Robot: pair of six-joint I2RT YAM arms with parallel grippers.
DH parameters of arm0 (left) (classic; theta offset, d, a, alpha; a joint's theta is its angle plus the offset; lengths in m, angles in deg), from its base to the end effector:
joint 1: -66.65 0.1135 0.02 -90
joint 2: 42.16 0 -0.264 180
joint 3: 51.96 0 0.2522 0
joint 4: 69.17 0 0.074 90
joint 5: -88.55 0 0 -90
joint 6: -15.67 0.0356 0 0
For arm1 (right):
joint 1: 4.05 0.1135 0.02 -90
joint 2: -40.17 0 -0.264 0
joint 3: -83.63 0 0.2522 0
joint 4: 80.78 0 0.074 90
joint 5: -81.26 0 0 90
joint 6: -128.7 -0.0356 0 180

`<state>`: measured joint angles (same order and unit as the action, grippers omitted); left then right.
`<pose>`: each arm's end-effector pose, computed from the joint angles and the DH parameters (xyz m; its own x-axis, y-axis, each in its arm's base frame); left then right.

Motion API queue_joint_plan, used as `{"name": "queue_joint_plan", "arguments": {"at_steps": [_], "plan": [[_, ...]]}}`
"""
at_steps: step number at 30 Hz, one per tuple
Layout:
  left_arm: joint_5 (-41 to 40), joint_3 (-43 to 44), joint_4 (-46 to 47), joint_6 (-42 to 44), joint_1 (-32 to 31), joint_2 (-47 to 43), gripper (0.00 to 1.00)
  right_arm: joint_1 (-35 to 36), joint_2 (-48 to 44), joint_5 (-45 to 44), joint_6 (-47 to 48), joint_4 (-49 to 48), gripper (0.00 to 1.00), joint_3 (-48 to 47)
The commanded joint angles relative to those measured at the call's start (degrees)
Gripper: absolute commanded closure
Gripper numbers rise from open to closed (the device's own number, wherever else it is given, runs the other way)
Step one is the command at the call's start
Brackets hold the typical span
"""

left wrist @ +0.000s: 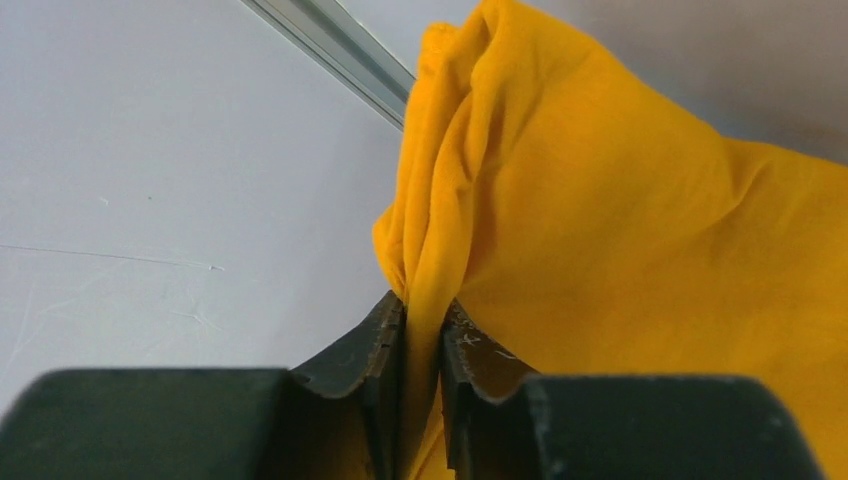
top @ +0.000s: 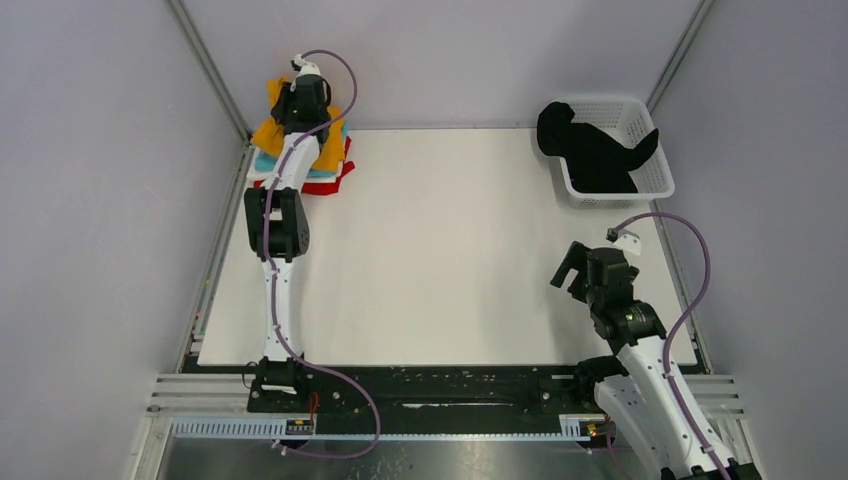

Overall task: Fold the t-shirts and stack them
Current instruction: Put the neatly folded tshirt into the corner of the board with the left arm, then reset both arms

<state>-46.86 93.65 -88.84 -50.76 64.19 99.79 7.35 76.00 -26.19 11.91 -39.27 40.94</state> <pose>0.5753 0.0007 0.2650 -0.5140 0.3031 -0.8025 -0.4890 0.6651 0.5644 0.1444 0.0182 0.2368 -0.4735 0.3432 -0.8112 0.2988 0.9290 0.2186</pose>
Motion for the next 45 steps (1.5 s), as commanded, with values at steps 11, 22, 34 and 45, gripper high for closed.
{"name": "queue_joint_plan", "arguments": {"at_steps": [11, 22, 34, 45], "plan": [[2.3, 2.3, -1.7, -10.4, 2.3, -2.2, 0.01, -0.1, 0.6, -1.8, -0.3, -1.6, 0.01, -0.1], [14.6, -21.3, -2.1, -30.2, 0.9, -22.0, 0.01, -0.1, -1.9, -0.5, -1.9, -2.2, 0.02, 0.6], [22.5, -65.4, 3.3, -49.8, -8.8, -63.6, 0.01, -0.1, -1.3, 3.6, -3.6, -1.9, 0.01, 1.1], [20.2, -92.6, -7.0, -62.0, -26.2, -85.3, 0.01, -0.1, -3.7, 1.0, -5.4, 2.0, 0.02, 2.3]]}}
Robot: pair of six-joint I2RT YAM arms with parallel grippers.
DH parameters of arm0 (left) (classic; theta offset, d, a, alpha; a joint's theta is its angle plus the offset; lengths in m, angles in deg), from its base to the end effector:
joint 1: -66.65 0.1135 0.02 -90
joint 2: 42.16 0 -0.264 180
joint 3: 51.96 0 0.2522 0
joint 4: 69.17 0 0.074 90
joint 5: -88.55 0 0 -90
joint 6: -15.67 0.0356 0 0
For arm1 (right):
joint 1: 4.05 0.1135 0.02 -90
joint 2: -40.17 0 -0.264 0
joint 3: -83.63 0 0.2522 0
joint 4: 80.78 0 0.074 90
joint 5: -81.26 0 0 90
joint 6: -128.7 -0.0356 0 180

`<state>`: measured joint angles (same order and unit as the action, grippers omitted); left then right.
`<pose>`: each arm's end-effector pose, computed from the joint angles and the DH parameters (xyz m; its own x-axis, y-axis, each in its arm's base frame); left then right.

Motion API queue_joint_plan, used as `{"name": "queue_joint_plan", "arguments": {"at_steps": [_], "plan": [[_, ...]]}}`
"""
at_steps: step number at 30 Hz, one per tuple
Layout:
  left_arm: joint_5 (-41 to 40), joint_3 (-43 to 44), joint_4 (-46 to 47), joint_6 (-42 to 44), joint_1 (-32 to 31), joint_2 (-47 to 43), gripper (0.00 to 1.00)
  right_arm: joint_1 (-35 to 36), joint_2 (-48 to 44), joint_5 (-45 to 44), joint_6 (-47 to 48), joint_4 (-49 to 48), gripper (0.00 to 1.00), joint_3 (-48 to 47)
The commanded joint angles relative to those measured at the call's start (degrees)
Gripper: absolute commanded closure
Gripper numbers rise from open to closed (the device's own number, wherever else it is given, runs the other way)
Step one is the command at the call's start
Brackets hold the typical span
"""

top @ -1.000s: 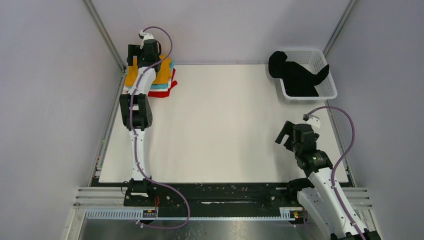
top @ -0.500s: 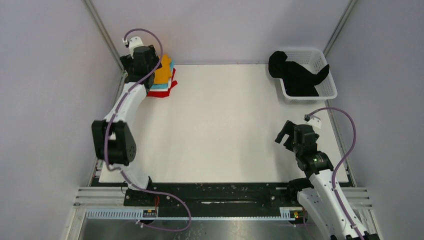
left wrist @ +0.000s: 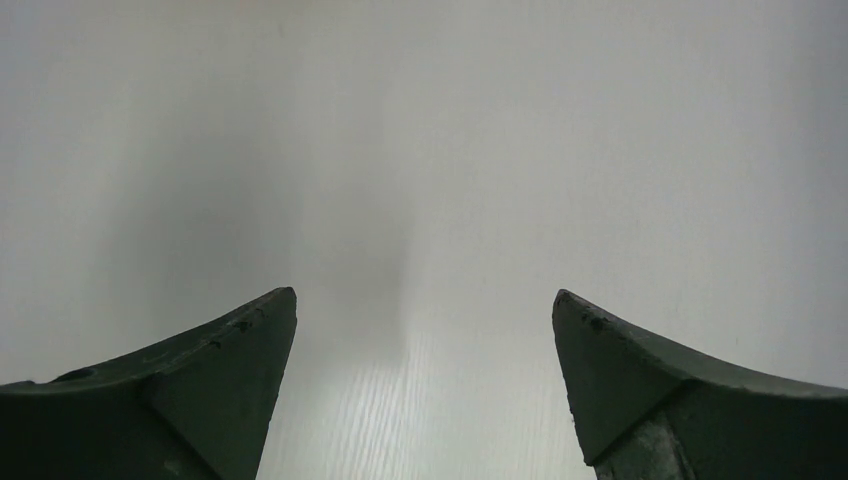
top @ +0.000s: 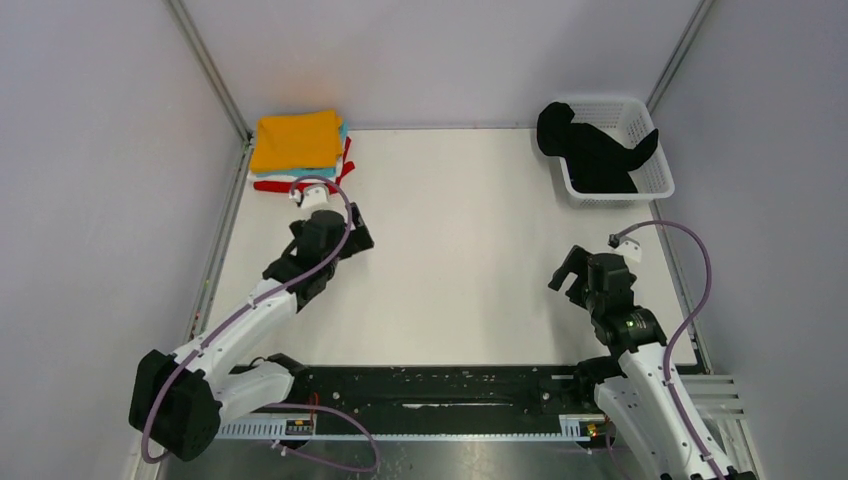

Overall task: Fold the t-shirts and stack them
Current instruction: Reset both arms

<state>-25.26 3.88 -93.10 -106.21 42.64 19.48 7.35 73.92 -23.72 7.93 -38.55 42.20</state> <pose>0.2233 -0.0837 0.2675 -0.4122 -0.3454 -0.8431 -0.1951 0.9374 -0.2886 0.1388 0.0186 0.2324 -0.4686 0.4097 -0.7827 0.2997 0.9072 0.2954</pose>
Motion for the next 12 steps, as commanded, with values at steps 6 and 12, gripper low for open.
{"name": "queue_joint_plan", "arguments": {"at_steps": [6, 12], "plan": [[-3.3, -3.5, -5.0, -6.9, -5.5, -7.7, 0.01, -0.1, -4.9, -1.0, -2.1, -0.9, 0.01, 4.1], [-4.8, -4.2, -5.4, -6.5, -5.5, -10.2, 0.01, -0.1, -8.0, -3.2, -2.3, -0.3, 0.01, 4.7]]}}
